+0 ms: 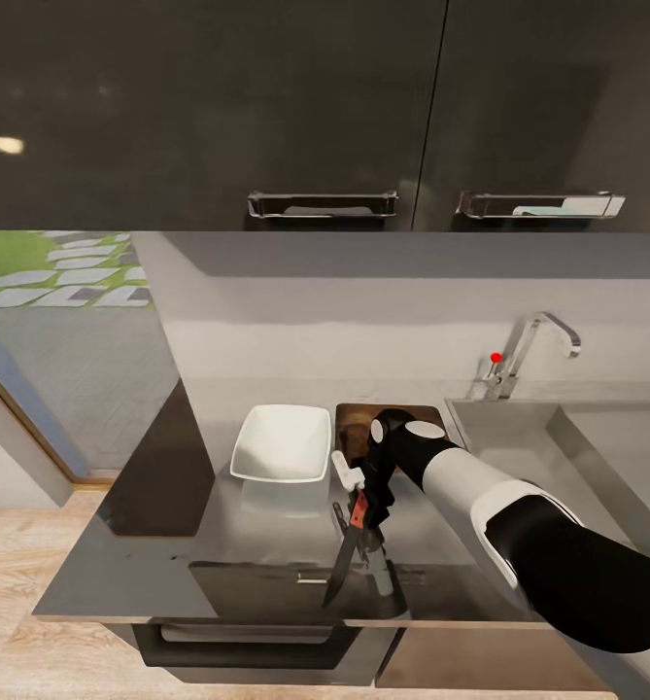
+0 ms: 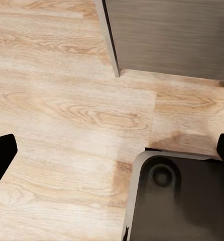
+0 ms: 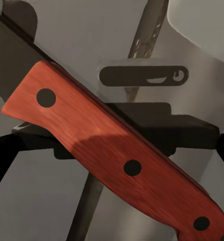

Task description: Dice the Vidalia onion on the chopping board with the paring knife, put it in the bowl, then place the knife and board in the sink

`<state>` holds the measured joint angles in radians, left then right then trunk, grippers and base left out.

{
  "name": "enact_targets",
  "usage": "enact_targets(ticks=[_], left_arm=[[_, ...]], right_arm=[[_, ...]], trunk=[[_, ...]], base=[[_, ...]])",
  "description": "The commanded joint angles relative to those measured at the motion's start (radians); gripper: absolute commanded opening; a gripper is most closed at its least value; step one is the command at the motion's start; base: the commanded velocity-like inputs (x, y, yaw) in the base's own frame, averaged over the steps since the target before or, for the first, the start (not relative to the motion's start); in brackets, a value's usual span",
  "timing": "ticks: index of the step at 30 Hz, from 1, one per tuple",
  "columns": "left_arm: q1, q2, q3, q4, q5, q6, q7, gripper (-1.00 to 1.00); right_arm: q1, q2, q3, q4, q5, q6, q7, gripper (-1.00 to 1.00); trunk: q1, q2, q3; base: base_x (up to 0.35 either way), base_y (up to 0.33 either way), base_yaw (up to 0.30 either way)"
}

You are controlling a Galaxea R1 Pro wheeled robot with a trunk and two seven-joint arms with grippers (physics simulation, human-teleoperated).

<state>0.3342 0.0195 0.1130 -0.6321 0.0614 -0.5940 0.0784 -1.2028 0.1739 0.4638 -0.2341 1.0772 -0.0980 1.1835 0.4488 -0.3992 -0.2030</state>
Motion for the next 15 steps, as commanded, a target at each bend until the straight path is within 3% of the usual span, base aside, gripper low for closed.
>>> enact_targets(ticks=[1,5,6,15], left_arm=[[0.000,0.000,-0.003,-0.001,0.006,-0.001,0.001,1.00],[0.000,0.000,-0.003,-0.001,0.006,-0.001,0.001,1.00],[0.000,0.000,-0.003,-0.001,0.006,-0.001,0.001,1.00],[0.000,0.000,-0.003,-0.001,0.006,-0.001,0.001,1.00]], right_arm=[[0.014,0.001,-0.007,-0.001,0.010,-0.009,-0.072,1.00],[0.014,0.001,-0.007,-0.001,0.010,-0.009,-0.073,1.00],[0.014,0.001,-0.007,-0.001,0.010,-0.009,-0.073,-1.00],[0.014,0.001,-0.007,-0.001,0.010,-0.009,-0.073,-1.00]], trunk=[[0.001,-0.001,-0.002],[0.001,-0.001,-0.002],[0.001,-0.001,-0.002],[0.001,-0.001,-0.002]], base=[[0.000,0.000,0.000],[0.000,0.000,0.000],[0.000,0.000,0.000],[0.000,0.000,0.000]])
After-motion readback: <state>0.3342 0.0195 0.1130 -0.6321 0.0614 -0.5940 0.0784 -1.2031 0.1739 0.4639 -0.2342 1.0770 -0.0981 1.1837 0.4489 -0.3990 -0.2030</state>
